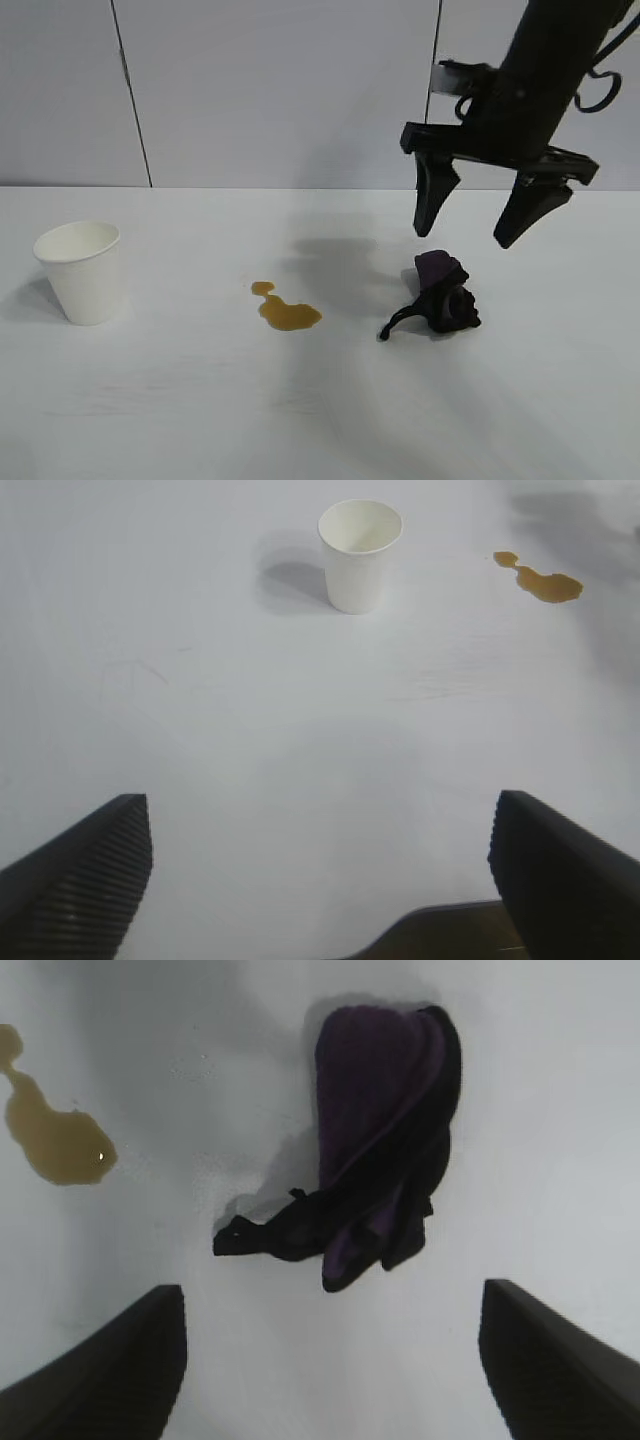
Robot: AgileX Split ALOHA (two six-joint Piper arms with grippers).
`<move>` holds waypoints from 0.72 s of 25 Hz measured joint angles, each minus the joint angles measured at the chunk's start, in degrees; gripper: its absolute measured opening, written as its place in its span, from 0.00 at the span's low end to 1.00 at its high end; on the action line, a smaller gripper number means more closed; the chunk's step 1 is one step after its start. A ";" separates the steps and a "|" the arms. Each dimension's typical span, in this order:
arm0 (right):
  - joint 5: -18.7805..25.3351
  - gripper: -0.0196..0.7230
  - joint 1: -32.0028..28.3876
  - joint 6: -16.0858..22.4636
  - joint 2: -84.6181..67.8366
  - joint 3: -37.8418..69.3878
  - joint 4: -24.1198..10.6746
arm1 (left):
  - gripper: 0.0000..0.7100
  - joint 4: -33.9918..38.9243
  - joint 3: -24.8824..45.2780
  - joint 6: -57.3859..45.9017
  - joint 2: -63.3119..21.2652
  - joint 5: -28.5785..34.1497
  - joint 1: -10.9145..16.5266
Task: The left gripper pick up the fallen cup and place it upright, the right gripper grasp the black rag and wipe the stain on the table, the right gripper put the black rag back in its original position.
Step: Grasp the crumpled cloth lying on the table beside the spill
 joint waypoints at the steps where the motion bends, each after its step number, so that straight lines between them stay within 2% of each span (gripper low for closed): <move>1: -0.81 0.78 0.08 0.45 0.29 0.00 -0.54 | 0.93 0.00 0.00 0.00 0.00 0.00 0.00; 8: -2.23 0.78 0.47 4.00 2.86 0.00 -6.03 | 0.93 0.00 0.00 0.00 0.00 0.00 0.00; 18: -5.32 0.78 0.47 4.41 6.87 0.00 -6.27 | 0.93 0.00 0.00 0.00 0.00 0.00 0.00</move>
